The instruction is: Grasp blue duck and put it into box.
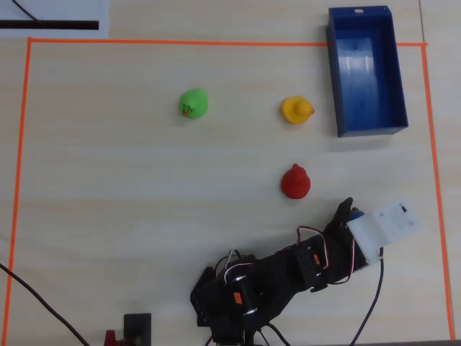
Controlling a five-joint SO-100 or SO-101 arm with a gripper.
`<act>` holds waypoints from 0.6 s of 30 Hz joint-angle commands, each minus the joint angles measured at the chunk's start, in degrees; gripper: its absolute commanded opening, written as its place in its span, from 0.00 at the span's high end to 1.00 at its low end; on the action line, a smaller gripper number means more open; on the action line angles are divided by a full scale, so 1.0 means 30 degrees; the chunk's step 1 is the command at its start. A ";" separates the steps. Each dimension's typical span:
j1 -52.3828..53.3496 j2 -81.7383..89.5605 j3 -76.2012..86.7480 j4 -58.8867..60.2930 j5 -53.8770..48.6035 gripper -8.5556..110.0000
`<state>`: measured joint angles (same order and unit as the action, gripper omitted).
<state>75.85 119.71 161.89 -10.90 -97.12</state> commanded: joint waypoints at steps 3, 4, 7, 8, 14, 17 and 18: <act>-0.0469 -0.0410 0.0439 -0.1641 0.0000 0.57; -0.0527 -0.0557 0.0410 -0.1699 0.0029 0.57; -0.0645 -0.1084 0.0381 -0.2021 0.0117 0.58; -0.0645 -0.1260 0.0410 -0.2197 0.0146 0.58; -0.0967 -0.1875 0.0410 -0.3311 0.1348 0.75; -0.1230 -0.1904 0.0205 -0.3428 0.2168 0.93; -0.1230 -0.1904 0.0176 -0.3340 0.2197 0.93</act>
<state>72.51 113.99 163.48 -19.60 -91.76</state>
